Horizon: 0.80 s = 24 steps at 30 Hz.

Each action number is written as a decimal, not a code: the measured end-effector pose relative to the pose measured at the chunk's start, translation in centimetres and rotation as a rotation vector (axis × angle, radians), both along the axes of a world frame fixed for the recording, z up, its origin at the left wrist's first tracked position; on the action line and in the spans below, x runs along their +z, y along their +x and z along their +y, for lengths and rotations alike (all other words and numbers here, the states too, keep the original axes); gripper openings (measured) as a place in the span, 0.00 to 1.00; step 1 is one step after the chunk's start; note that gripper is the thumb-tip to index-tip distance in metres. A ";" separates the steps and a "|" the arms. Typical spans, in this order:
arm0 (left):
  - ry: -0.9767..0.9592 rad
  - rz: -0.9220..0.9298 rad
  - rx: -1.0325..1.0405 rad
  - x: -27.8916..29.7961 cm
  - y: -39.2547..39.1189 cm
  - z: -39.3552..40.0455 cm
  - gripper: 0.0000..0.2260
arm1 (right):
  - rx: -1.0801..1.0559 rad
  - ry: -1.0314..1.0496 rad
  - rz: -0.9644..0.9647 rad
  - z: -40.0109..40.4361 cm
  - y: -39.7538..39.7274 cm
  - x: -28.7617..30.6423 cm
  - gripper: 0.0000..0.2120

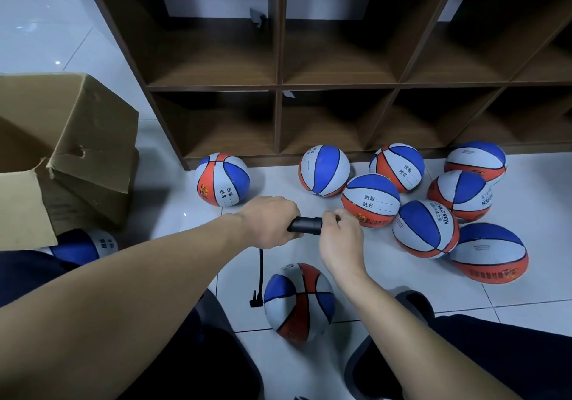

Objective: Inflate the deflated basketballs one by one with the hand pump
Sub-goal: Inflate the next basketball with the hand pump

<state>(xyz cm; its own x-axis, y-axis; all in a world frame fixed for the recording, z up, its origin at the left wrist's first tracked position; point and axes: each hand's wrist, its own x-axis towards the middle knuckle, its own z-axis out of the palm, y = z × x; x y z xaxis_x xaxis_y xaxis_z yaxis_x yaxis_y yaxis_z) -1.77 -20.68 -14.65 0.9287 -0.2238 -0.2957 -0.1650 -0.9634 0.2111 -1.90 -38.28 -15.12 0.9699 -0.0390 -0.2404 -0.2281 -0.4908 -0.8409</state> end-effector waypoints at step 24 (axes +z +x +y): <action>0.018 0.042 0.172 0.4 -0.1 3.8 0.15 | -0.261 0.123 0.036 -4.1 3.9 1.2 0.16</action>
